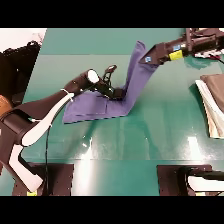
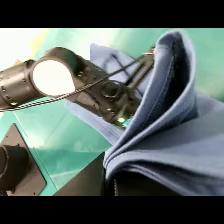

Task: Fold the shirts.

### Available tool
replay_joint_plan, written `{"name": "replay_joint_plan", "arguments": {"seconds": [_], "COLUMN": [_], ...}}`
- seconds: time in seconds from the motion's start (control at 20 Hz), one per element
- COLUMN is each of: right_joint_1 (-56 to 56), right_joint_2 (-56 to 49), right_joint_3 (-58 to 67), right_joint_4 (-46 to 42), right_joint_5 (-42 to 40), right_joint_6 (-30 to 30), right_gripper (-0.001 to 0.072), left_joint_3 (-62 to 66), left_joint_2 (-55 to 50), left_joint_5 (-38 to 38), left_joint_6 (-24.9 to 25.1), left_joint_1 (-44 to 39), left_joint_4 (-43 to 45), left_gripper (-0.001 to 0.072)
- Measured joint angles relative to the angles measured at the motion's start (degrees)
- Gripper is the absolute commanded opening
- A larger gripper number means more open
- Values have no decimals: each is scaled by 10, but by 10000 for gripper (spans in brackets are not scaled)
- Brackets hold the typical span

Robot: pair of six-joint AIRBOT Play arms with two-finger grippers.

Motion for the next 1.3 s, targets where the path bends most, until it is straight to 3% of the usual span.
{"name": "replay_joint_plan", "arguments": {"seconds": [0.2,0.4,0.5,0.65,0.7,0.8,0.9,1.1,1.3], "right_joint_1": [68,156,203,262,275,286,276,219,132], "right_joint_2": [-19,-74,-114,-177,-195,-225,-241,-232,-187], "right_joint_3": [3,4,5,23,35,62,79,52,-59], "right_joint_4": [4,53,68,78,80,83,77,7,-54], "right_joint_5": [-52,-133,-181,-221,-226,-214,-181,-98,-61], "right_joint_6": [-3,-56,-87,-133,-146,-161,-158,-110,-70], "right_gripper": [18,34,285,588,599,499,498,460,460], "left_joint_3": [0,0,1,1,1,1,1,1,1], "left_joint_2": [67,161,207,259,270,285,293,299,301], "left_joint_5": [-37,-79,-92,-106,-110,-120,-131,-148,-161], "left_joint_6": [0,1,2,3,3,4,5,5,5], "left_joint_1": [76,187,243,311,328,346,356,365,367], "left_joint_4": [57,131,153,171,176,179,179,169,161], "left_gripper": [28,29,28,29,29,29,29,29,29]}}
